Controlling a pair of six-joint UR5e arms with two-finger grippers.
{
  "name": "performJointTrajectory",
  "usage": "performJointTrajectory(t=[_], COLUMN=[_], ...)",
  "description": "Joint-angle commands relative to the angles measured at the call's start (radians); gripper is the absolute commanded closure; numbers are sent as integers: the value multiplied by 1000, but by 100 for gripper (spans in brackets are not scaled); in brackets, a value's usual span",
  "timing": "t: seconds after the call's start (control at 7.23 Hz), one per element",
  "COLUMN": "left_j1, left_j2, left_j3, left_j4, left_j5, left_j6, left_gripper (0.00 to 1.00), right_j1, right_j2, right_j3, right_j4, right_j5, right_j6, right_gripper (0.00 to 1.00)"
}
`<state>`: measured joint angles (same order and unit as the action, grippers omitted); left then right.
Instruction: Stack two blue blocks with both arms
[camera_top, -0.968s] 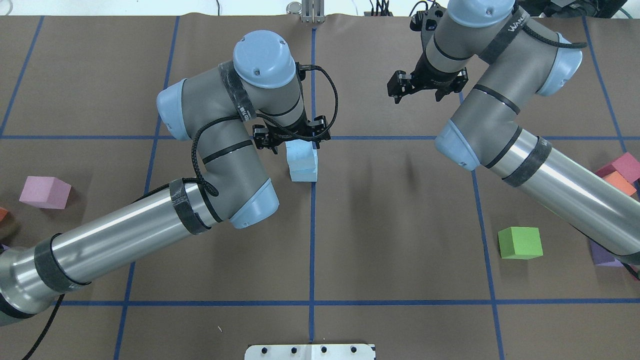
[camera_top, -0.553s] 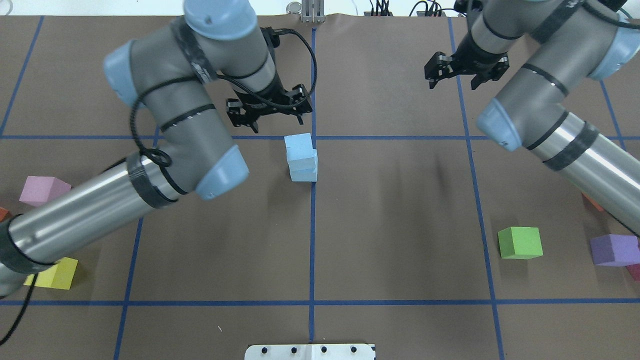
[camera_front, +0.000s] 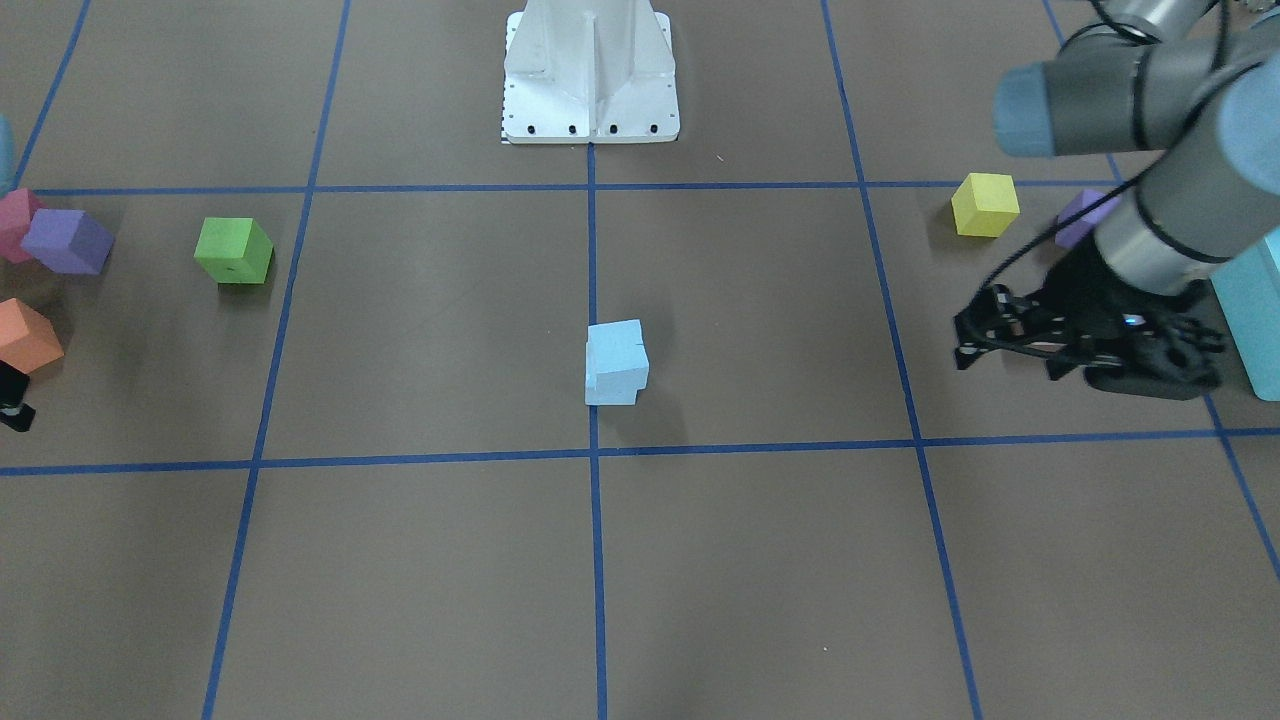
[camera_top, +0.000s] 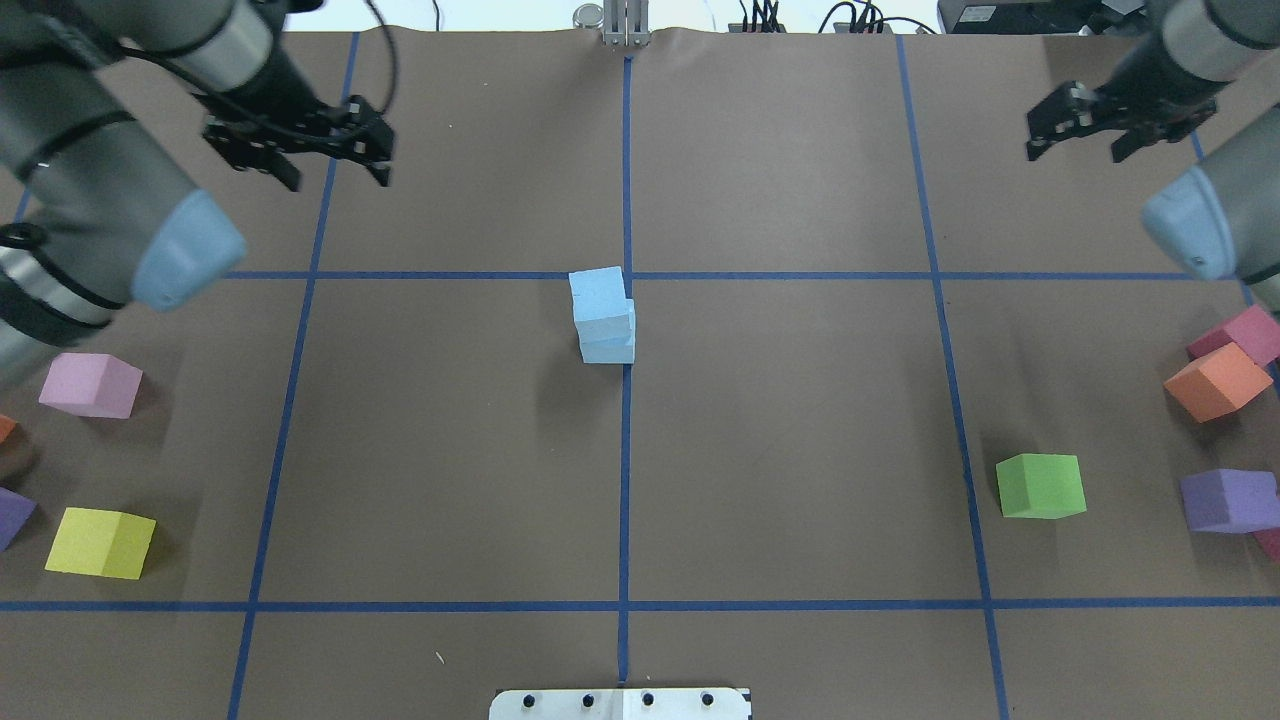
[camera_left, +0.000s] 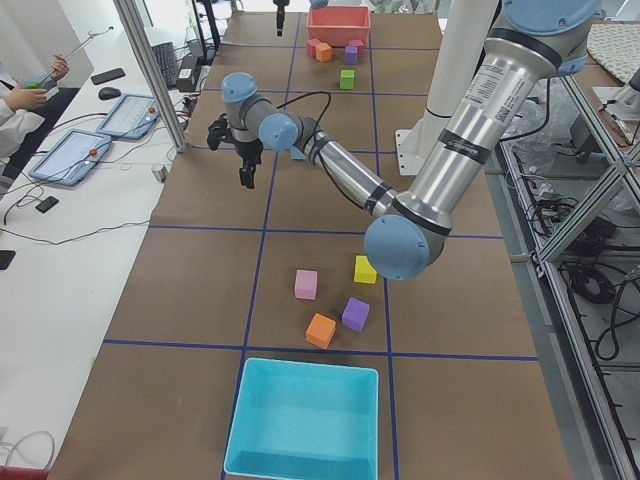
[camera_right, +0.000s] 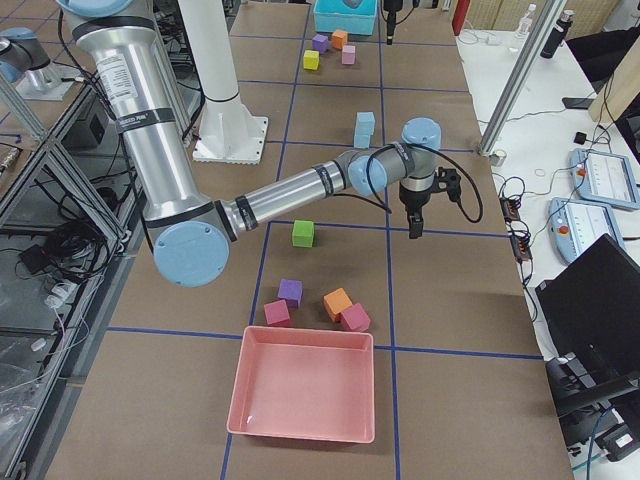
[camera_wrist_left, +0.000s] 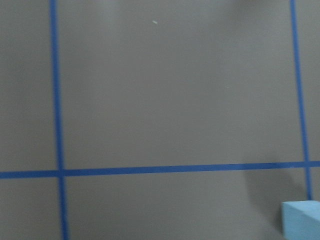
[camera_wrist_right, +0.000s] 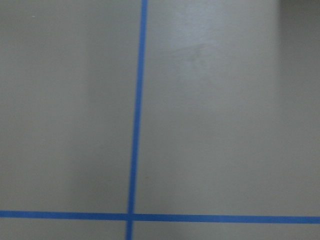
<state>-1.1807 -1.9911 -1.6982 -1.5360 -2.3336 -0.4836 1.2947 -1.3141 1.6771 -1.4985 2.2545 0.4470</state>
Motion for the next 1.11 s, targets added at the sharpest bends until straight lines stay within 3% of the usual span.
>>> performJointTrajectory(t=[0.0, 0.14, 0.41, 0.97], left_j1=[-135, -175, -226, -232], left_j2=[173, 208, 340, 377], left_j3=[89, 97, 86, 63], left_j4=[-10, 0, -15, -16], left_j5=[-50, -50, -53, -53], left_j6=[300, 337, 441, 448], left_gripper=[0, 0, 0, 0], right_j1=[118, 120, 121, 120], right_j2=[-138, -216, -278, -284], right_j3=[45, 112, 150, 150], right_j4=[3, 3, 3, 3], right_j5=[45, 43, 40, 40], right_j6=[-57, -57, -57, -57], right_gripper=[0, 0, 0, 0])
